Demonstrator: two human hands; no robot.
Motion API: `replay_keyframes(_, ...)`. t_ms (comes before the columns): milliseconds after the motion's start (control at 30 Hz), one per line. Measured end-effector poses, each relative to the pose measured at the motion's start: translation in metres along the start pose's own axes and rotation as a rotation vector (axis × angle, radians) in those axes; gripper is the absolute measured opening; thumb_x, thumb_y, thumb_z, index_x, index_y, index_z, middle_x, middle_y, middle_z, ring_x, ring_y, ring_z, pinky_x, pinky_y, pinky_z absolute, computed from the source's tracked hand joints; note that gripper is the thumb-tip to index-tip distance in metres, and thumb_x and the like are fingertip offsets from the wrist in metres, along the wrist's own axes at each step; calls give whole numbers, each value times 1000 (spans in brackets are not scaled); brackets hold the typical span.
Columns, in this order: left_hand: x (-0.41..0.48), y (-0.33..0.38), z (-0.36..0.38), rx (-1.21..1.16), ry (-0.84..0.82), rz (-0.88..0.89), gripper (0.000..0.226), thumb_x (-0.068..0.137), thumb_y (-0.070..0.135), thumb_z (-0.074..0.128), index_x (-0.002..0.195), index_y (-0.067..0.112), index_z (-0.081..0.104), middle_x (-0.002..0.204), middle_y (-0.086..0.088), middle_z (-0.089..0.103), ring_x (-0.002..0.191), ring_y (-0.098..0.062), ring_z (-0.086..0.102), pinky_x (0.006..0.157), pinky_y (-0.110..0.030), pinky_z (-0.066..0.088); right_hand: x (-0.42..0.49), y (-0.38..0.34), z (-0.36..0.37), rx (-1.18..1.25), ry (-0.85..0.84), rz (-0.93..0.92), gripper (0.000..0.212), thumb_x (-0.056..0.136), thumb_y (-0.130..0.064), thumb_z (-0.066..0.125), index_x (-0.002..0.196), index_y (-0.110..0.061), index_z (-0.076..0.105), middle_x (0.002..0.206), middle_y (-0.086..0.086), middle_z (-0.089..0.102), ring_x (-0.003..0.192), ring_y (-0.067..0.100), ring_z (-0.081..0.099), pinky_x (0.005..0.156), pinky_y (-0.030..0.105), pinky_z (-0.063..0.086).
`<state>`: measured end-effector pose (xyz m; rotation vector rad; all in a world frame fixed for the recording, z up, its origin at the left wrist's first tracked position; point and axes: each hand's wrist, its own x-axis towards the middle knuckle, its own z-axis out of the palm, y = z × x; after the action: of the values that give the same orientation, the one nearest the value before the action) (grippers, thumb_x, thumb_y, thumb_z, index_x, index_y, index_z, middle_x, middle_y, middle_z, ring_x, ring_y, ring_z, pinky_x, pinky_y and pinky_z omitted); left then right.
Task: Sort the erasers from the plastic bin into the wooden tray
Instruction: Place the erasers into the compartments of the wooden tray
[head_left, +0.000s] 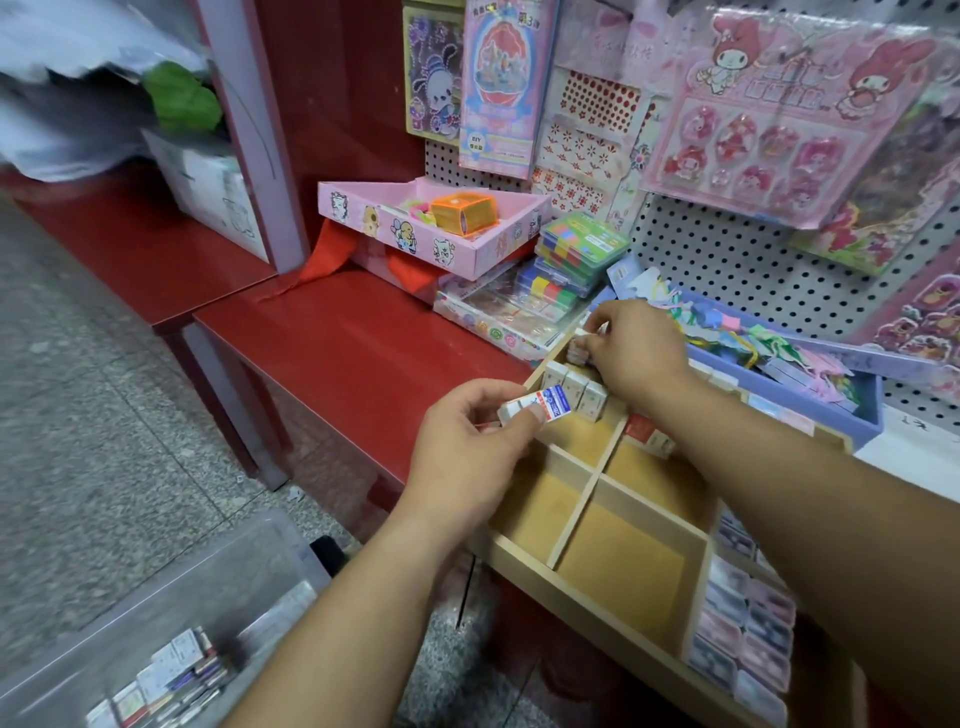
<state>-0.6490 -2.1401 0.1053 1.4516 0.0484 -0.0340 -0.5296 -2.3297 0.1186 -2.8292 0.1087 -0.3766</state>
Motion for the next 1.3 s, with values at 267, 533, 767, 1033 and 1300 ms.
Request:
replay_keyframes(267, 5, 1, 0, -22, 22, -10, 15, 87, 16, 80, 97, 9, 73, 88, -19, 73, 71, -20, 63, 76, -43, 57, 9, 1, 10, -41, 33, 3, 25, 88, -32, 76, 111, -23, 69, 104, 7, 72, 101, 32, 64, 79, 39, 52)
replay_keyframes(533, 6, -2, 0, -56, 44, -2, 17, 87, 16, 79, 98, 6, 71, 92, -23, 72, 70, -21, 64, 72, -37, 57, -38, -23, -39, 512, -152, 4, 31, 99, -38, 62, 85, -13, 75, 70, -3, 71, 64, 18, 61, 66, 31, 49)
replay_keyframes(767, 0, 4, 4, -95, -2, 0, 40, 68, 35, 84, 95, 8, 72, 83, -17, 72, 76, -23, 64, 81, -44, 56, -84, -25, -52, 767, -440, 56, 16, 88, -25, 77, 93, -11, 72, 72, 6, 66, 61, 15, 52, 52, 20, 40)
replay_keyframes(1033, 2, -6, -3, 84, 20, 2, 14, 90, 9, 74, 98, 20, 75, 91, -2, 77, 85, -28, 72, 86, -49, 59, -52, 9, -52, 615, -37, 171, 15, 92, -15, 74, 107, -12, 73, 83, 8, 69, 72, 21, 63, 75, 39, 55)
replay_keyframes(1300, 5, -7, -3, 107, 39, -2, 15, 88, 14, 76, 95, 28, 76, 88, -1, 76, 91, -35, 71, 85, -57, 58, -8, 18, -14, -34, -12, -4, 18, 90, -30, 75, 103, -18, 69, 101, 8, 65, 93, 30, 61, 70, 36, 46)
